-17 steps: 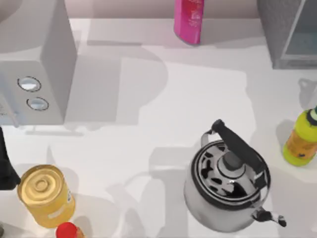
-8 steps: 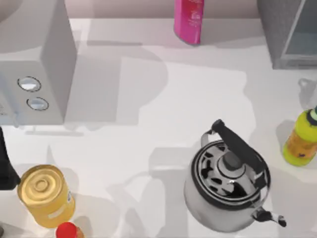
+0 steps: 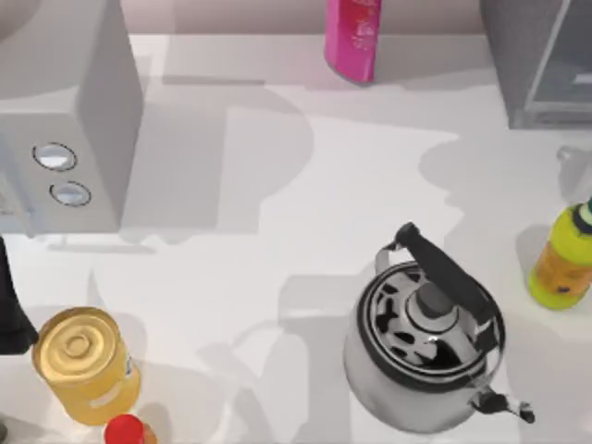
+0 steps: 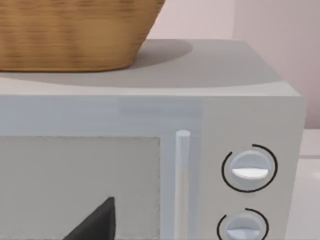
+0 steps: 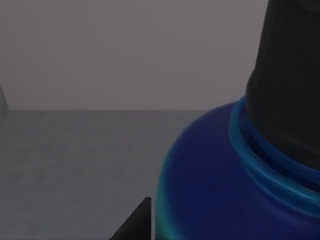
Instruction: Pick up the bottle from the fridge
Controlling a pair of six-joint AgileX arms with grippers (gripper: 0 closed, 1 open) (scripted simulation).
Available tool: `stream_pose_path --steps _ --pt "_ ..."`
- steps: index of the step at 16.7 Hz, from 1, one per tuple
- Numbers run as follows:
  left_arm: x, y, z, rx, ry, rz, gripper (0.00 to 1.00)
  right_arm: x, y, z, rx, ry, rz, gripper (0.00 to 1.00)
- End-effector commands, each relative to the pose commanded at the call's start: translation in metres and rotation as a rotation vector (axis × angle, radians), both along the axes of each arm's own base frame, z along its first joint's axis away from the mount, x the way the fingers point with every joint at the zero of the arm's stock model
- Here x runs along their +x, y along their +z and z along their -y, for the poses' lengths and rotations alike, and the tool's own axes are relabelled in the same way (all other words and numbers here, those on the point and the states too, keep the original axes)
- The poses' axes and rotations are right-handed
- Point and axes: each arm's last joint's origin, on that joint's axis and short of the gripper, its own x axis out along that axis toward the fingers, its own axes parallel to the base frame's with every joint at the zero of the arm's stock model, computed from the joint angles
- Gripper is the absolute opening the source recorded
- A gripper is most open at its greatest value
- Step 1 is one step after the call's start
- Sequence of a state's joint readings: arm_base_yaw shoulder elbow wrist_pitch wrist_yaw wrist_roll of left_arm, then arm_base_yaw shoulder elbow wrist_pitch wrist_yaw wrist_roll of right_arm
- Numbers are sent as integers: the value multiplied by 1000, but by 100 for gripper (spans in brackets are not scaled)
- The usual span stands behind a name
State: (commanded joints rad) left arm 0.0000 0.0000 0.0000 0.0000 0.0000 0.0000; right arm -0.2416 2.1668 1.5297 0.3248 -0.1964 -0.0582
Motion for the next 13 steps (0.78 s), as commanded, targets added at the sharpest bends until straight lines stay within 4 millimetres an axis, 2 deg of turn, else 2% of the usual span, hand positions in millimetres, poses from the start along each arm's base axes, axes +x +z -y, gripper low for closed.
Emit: stream_pose_path --steps 5,7,10,13 --pt "0 0 0 0 0 0 100 -1 1 0 2 -1 -1 0" --pt "0 0 0 0 0 0 100 -8 6 4 1 -11 11 0" --pt "0 0 0 0 0 0 100 -31 6 4 1 -11 7 0" --pt "0 0 0 0 0 0 100 -64 -1 2 2 -8 -19 0"
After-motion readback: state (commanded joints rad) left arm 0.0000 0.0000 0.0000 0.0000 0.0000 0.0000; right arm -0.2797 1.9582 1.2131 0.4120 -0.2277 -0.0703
